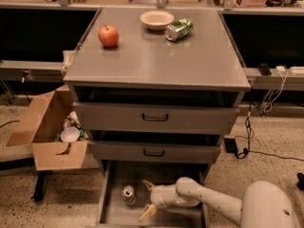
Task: Pick 7up can from bottom drawer and place on counter
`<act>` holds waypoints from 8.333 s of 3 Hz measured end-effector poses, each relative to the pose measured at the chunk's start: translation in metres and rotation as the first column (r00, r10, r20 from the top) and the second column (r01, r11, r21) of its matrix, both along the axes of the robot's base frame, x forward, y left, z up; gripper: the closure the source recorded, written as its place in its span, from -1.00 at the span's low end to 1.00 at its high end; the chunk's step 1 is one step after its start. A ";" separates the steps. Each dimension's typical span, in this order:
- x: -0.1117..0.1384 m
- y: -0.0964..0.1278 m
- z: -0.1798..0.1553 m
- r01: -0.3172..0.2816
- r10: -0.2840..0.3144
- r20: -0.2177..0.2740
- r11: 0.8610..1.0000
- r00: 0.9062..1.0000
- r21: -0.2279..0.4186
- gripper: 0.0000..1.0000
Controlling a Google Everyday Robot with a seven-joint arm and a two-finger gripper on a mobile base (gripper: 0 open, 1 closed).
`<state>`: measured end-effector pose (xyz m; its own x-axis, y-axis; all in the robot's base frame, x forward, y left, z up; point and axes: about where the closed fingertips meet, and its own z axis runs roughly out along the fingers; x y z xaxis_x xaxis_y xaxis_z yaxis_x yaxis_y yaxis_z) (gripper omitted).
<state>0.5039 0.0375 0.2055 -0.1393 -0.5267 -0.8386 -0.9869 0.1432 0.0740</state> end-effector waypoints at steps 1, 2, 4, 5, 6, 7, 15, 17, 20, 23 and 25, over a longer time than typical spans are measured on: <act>0.017 0.015 -0.013 0.042 -0.042 0.013 0.999 0.999 0.031 -1.00; 0.032 0.030 -0.021 0.063 -0.064 0.016 0.997 0.998 0.050 -1.00; 0.052 0.053 -0.036 0.080 -0.081 0.002 0.994 0.997 0.076 -0.62; 0.054 0.059 -0.040 0.077 -0.077 -0.002 0.993 0.997 0.091 -0.17; 0.048 0.059 -0.036 0.076 -0.076 0.001 0.989 0.997 0.129 0.29; 0.029 0.043 -0.012 0.055 -0.060 0.019 0.978 0.998 0.203 0.77; -0.032 -0.038 0.249 -0.117 0.096 0.229 0.990 0.969 0.083 1.00; -0.053 -0.084 0.371 -0.145 0.114 0.241 0.982 0.964 0.117 1.00; -0.055 -0.099 0.460 -0.169 0.141 0.354 0.984 0.925 0.051 1.00; -0.024 -0.107 0.543 -0.117 0.085 0.350 0.991 0.933 0.070 1.00; 0.019 -0.143 0.641 0.018 -0.039 0.293 0.997 0.955 0.072 1.00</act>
Offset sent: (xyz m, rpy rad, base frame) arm 0.0533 0.0442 -0.0297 0.0687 -0.0259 -0.0941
